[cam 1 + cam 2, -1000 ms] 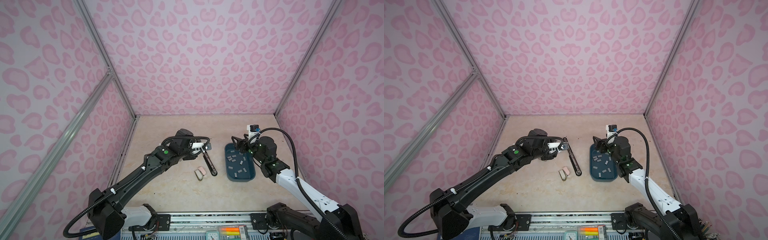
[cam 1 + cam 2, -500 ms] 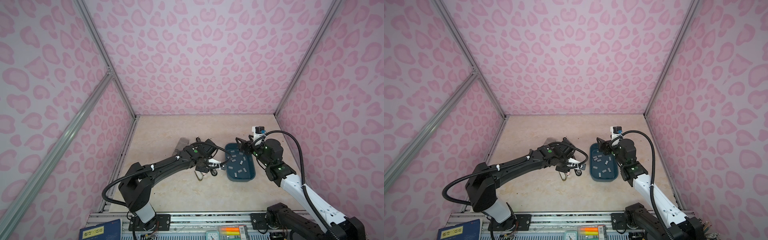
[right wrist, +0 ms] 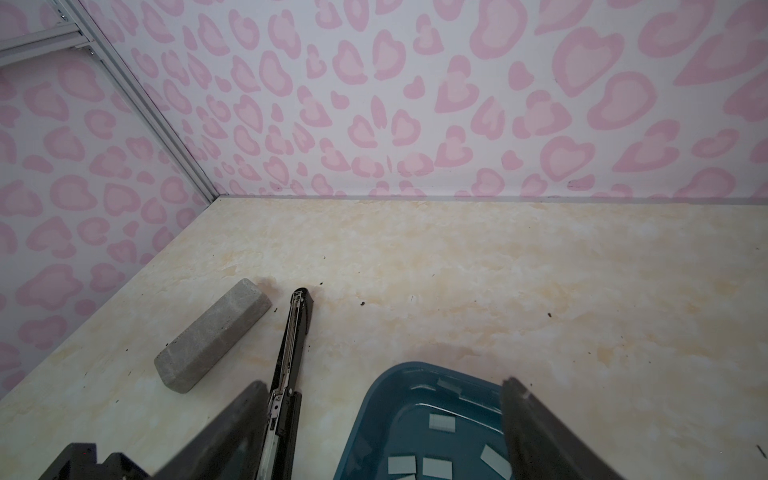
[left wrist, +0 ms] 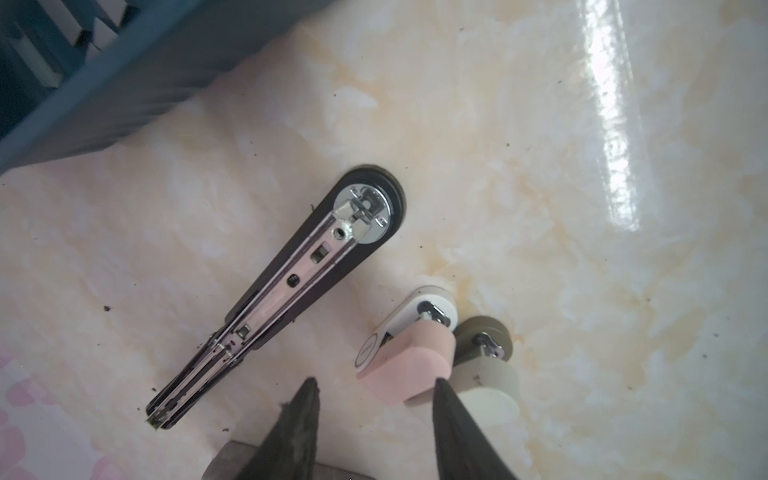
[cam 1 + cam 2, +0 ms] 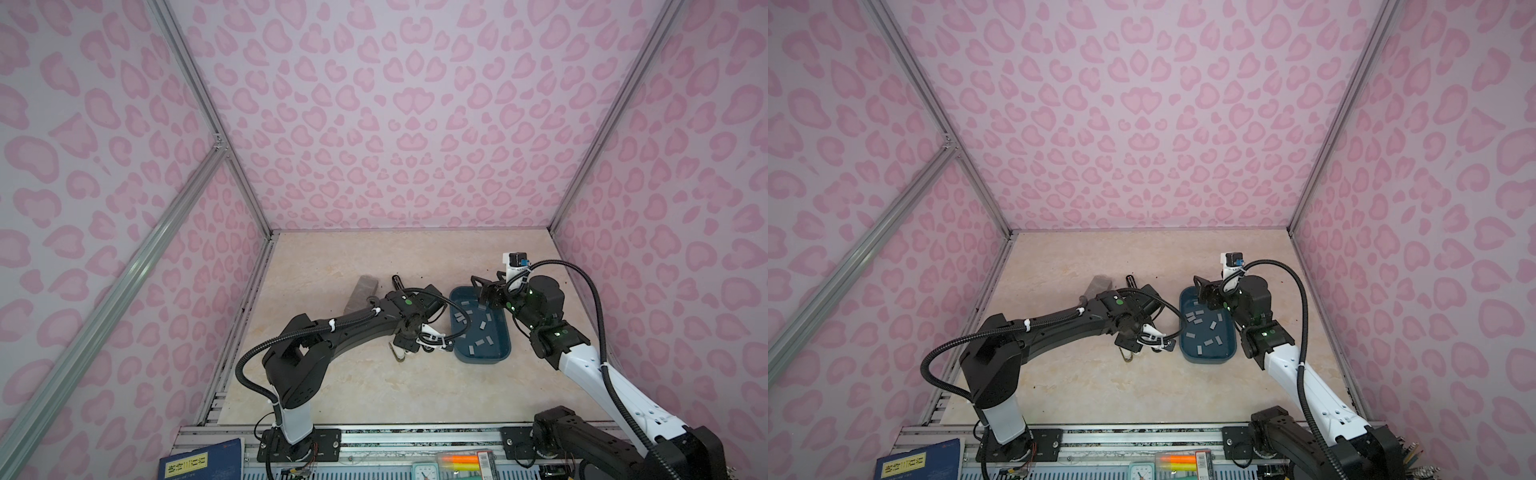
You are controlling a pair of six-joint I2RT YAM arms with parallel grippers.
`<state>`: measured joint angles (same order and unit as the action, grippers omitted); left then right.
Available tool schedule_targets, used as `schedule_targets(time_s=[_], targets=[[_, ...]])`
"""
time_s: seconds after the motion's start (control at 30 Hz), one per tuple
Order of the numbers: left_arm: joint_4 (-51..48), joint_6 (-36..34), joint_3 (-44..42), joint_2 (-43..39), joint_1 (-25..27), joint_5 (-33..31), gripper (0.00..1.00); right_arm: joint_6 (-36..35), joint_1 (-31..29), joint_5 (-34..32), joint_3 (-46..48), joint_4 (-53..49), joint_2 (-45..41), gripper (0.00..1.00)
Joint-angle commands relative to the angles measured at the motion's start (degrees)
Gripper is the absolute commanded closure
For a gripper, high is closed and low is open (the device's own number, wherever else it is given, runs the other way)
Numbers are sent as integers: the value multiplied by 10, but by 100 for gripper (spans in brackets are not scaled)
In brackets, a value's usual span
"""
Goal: Load the staples into the stapler
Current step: 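Lower the left gripper onto the pink staple pack and grasp it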
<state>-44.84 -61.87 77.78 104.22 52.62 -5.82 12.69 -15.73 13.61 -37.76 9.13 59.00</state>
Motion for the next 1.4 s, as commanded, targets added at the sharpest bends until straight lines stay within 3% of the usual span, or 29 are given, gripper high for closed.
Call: schedule_targets(time_s=[0.0, 0.57, 0.83, 1.37], targets=[[-23, -17, 5, 9, 0, 10, 54, 0, 2, 12, -3, 4, 3, 13], [-24, -13, -18, 43, 1, 1, 55, 3, 6, 24, -2, -2, 1, 13], [-30, -13, -10, 70, 1, -20, 60, 4, 7, 24, -4, -2, 5, 12], [-25, 3, 56, 108, 1, -56, 59, 3, 9, 28, -7, -2, 15, 12]])
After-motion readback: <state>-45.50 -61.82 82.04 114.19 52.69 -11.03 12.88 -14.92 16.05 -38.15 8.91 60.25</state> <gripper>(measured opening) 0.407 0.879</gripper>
